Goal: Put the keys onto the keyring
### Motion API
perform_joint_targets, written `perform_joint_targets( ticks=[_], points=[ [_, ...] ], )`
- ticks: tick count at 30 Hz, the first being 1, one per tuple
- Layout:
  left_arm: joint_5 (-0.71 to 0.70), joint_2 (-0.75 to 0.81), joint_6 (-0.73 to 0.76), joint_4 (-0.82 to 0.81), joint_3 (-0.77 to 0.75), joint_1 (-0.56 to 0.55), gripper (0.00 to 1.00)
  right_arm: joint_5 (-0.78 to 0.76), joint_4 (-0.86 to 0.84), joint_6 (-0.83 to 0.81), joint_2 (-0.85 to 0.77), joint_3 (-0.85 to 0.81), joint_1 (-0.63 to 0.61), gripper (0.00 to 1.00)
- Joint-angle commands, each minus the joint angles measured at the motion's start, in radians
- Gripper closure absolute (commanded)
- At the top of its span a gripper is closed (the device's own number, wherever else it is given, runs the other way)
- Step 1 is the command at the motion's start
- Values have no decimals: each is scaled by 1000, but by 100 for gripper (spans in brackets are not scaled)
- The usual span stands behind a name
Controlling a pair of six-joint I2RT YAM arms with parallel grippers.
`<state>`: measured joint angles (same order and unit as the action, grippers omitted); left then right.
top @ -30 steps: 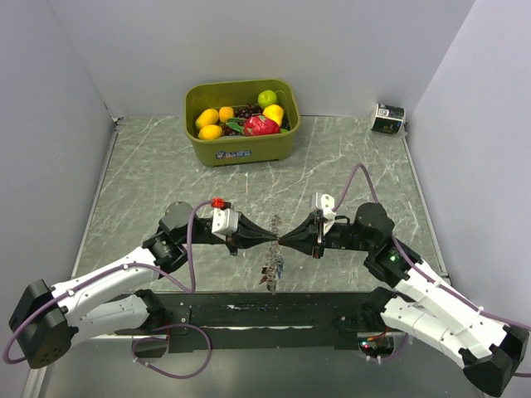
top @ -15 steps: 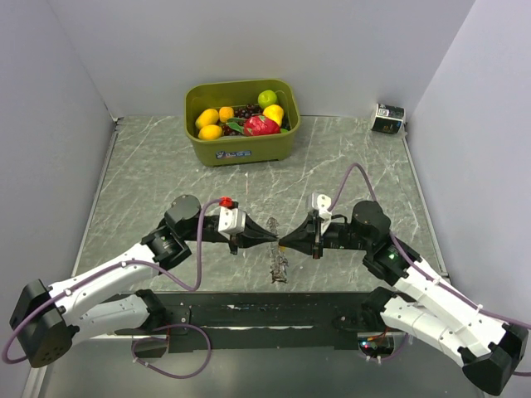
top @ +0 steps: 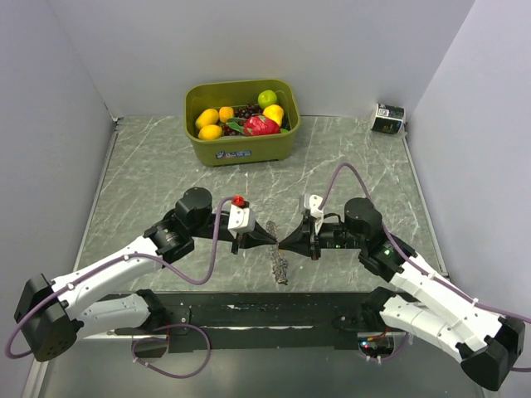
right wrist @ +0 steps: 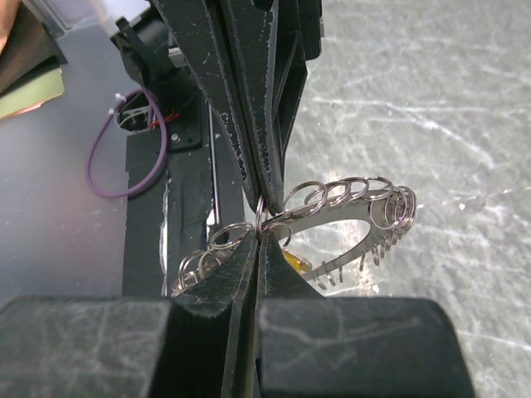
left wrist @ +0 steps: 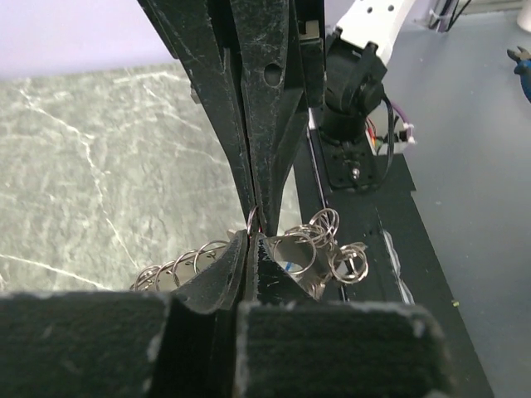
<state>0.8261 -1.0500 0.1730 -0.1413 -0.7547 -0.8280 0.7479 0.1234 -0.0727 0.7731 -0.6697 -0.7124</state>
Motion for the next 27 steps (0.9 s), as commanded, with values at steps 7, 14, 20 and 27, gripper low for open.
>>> perform_joint_targets(
  ticks=[7,14,20,27],
  points=[
    [18,-15,19,-6,-20,-13,99,-21,-77,2,-17,-67,-1,100],
    [-102,38,-95,-222,83,-13,99,-123,-97,30,-75,-22,-1,65],
    [-150,44,-110,-241,92,-13,99,-177,-117,50,-110,-2,-1,31],
    [-206,67,-90,-238,94,-11,99,-199,-108,51,-121,-1,-1,21]
  ],
)
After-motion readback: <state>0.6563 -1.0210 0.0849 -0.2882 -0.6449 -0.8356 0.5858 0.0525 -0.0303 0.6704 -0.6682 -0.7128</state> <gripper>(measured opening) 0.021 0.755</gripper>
